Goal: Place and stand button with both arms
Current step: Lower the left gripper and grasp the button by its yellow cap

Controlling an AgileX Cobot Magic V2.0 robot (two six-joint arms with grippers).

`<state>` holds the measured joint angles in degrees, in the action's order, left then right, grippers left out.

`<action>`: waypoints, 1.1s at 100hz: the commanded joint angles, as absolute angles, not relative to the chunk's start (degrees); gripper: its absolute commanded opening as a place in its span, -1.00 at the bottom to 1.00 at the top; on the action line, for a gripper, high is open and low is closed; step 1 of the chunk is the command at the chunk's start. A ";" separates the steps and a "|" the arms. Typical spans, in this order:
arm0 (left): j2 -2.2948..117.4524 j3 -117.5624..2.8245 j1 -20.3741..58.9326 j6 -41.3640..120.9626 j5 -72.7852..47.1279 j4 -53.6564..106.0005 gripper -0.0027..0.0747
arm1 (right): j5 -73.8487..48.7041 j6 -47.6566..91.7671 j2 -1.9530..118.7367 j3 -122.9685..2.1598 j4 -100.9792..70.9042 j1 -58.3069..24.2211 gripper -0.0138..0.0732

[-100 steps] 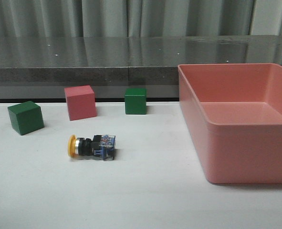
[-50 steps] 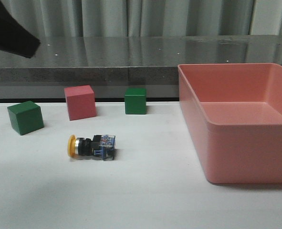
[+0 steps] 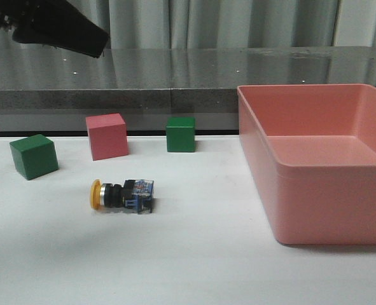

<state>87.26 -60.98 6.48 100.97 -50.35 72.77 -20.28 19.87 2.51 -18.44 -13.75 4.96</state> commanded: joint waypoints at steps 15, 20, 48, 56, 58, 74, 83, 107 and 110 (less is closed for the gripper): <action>87.11 -62.72 6.48 99.24 -51.20 80.01 0.67 | -15.47 19.87 3.12 -19.75 -13.78 5.40 -0.82; 87.38 -62.72 6.48 100.76 -51.20 80.01 0.67 | -15.47 19.87 3.12 -19.75 -13.78 5.40 -0.82; 91.57 -60.55 4.95 118.30 -58.10 80.00 0.67 | -15.47 19.87 3.12 -19.75 -13.78 5.40 -0.82; 93.56 -60.55 4.00 119.77 -60.60 80.55 0.67 | -15.47 19.87 3.12 -19.75 -13.78 5.40 -0.82; 93.86 -60.55 3.85 120.02 -60.72 80.66 0.67 | -15.47 19.87 3.12 -19.75 -13.78 5.40 -0.82; 97.81 -60.55 2.73 120.62 -61.76 80.66 0.67 | -15.47 19.87 3.12 -19.75 -13.78 5.40 -0.82; 99.94 -60.55 2.73 121.40 -61.76 80.66 0.67 | -15.47 19.87 3.12 -19.75 -13.78 5.40 -0.82; 104.79 -60.55 2.73 124.78 -62.21 80.70 0.67 | -15.47 19.87 3.12 -19.75 -13.78 5.40 -0.82; 105.29 -60.55 2.73 125.20 -62.20 80.70 0.67 | -15.47 19.87 3.12 -19.75 -13.78 5.40 -0.82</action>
<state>106.52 -59.27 2.94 124.11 -58.89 77.25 -20.25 19.87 2.51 -18.44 -13.75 4.96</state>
